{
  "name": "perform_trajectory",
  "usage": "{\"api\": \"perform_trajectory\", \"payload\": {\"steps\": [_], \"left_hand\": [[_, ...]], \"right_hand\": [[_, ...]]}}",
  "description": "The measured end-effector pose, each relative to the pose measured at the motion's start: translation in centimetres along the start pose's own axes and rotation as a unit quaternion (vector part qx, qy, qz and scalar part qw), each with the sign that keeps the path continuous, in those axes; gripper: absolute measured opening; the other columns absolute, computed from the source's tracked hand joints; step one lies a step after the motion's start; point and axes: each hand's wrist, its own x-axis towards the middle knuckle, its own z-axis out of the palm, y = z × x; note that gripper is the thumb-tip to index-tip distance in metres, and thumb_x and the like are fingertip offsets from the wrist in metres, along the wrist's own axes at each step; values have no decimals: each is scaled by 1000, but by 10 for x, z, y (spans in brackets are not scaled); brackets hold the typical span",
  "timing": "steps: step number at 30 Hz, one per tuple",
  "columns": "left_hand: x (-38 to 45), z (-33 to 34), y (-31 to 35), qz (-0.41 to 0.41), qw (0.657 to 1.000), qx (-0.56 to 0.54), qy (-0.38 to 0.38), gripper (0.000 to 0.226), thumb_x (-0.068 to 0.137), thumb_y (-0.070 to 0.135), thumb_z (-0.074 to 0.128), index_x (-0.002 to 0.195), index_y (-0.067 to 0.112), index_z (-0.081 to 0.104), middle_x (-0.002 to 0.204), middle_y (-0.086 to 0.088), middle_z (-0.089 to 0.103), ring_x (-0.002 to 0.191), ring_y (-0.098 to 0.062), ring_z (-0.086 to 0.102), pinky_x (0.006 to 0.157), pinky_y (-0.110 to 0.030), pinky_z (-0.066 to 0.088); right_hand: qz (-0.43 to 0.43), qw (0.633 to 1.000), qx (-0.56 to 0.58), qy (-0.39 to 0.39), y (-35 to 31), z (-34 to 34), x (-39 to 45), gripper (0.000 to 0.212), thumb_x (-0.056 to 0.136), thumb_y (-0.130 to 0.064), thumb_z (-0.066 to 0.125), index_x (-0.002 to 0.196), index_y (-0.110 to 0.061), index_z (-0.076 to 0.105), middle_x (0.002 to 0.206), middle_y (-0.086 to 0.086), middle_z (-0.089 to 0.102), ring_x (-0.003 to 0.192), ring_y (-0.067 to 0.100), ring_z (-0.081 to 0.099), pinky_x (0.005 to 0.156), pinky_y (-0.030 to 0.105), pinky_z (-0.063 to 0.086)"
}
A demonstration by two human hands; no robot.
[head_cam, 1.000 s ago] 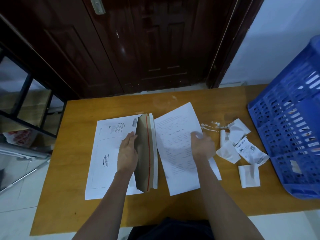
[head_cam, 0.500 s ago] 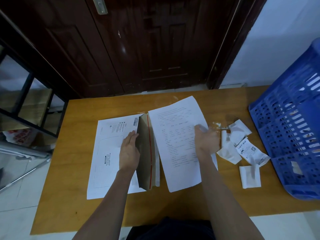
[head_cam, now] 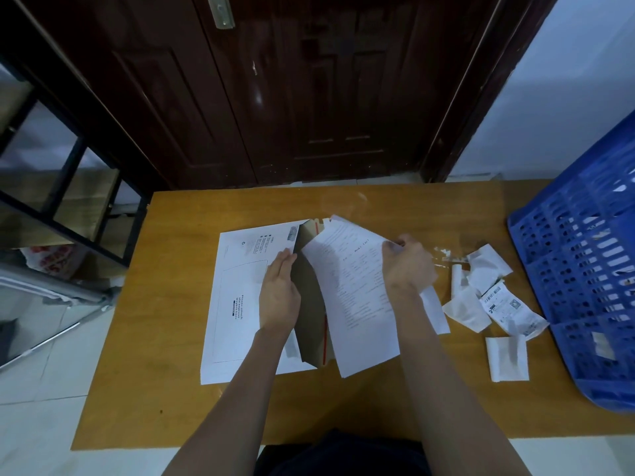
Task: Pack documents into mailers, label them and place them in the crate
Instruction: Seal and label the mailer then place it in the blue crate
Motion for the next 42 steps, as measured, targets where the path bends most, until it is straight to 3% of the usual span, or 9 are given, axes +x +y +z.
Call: {"api": "perform_trajectory", "payload": {"steps": [3, 8, 14, 20, 26, 31, 37, 42], "left_hand": [[1, 0, 3, 5, 1000, -9, 4, 52, 94, 8, 52, 143, 23, 40, 153, 6, 32, 142, -16, 29, 114, -32, 28], [-3, 2, 13, 16, 999, -46, -2, 49, 96, 9, 48, 143, 21, 40, 152, 4, 34, 141, -16, 30, 115, -37, 29], [1, -2, 13, 5, 998, -60, 4, 50, 95, 10, 50, 143, 23, 40, 152, 7, 34, 141, -14, 31, 113, -33, 28], [7, 1, 14, -3, 998, -68, -3, 48, 98, 14, 46, 144, 24, 38, 153, 8, 32, 141, -14, 30, 112, -32, 28], [7, 2, 12, 12, 997, -72, 0, 48, 98, 13, 47, 144, 24, 39, 153, 8, 32, 141, -13, 29, 110, -33, 31], [6, 2, 14, 1, 997, -72, 8, 47, 97, 14, 48, 142, 26, 42, 151, 8, 35, 140, -18, 33, 111, -41, 35], [6, -4, 18, 14, 996, -68, 60, 41, 95, 11, 50, 136, 20, 52, 144, 3, 46, 134, -21, 44, 109, -45, 37], [8, -4, 19, 9, 994, -94, 59, 42, 95, 11, 50, 136, 21, 51, 146, 3, 44, 136, -22, 40, 110, -46, 37]], "right_hand": [[8, 1000, 17, 2, -4, -4, -1, 28, 88, -25, 53, 111, -17, 66, 92, 12, 70, 76, 27, 57, 64, 27, 36], [-24, 999, 24, -16, -9, 0, -6, 36, 92, -32, 54, 121, -13, 62, 104, 12, 70, 97, 29, 64, 71, 28, 42], [-10, 998, 19, -63, -10, -1, -5, 43, 90, -26, 52, 131, -11, 54, 123, 12, 63, 112, 31, 60, 88, 37, 49], [23, 991, 35, -129, -7, 5, -1, 18, 83, -21, 60, 96, -9, 64, 104, 9, 69, 89, 28, 64, 67, 27, 46], [68, 957, 94, -267, 2, 9, 5, 33, 81, -21, 71, 109, -5, 65, 110, 7, 68, 95, 24, 63, 72, 25, 45], [45, 948, 125, -288, 1, 8, 3, 36, 77, -6, 75, 112, -3, 66, 118, 12, 66, 104, 27, 63, 77, 25, 47], [43, 929, 107, -351, -2, 9, -2, 40, 73, -26, 79, 108, -12, 66, 106, 3, 66, 97, 22, 64, 69, 26, 48], [59, 928, 122, -347, -2, 9, 0, 25, 75, -2, 71, 100, 1, 67, 104, 9, 67, 87, 22, 63, 62, 27, 53]]}}
